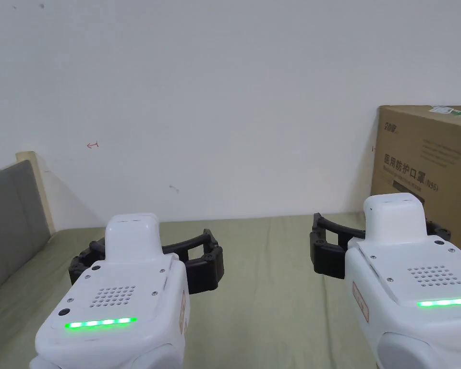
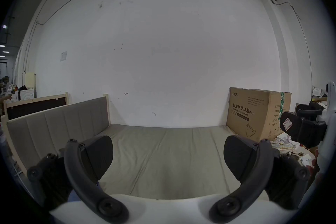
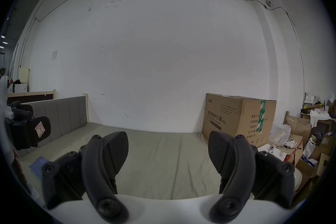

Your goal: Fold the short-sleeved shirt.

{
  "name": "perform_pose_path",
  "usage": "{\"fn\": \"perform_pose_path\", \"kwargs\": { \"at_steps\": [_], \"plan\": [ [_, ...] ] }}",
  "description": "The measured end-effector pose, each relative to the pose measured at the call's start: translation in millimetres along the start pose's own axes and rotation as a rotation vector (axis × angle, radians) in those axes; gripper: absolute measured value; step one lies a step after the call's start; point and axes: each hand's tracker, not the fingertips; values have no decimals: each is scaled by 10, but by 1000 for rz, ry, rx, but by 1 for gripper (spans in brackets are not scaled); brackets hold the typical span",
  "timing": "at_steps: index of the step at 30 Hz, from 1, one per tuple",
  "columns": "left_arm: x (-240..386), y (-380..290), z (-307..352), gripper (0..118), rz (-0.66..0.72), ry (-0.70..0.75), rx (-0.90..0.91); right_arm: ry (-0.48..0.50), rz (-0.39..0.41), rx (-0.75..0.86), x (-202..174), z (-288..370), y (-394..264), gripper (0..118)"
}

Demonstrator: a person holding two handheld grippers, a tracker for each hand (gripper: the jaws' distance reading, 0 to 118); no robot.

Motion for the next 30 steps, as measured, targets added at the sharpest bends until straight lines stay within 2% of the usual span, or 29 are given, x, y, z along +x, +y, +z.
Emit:
{"fn": "perform_pose_path", "kwargs": {
  "at_steps": [30],
  "plan": [
    [53,48,62,118,5,-56,-3,-5,-8,3,15,7,26,95]
  ]
}}
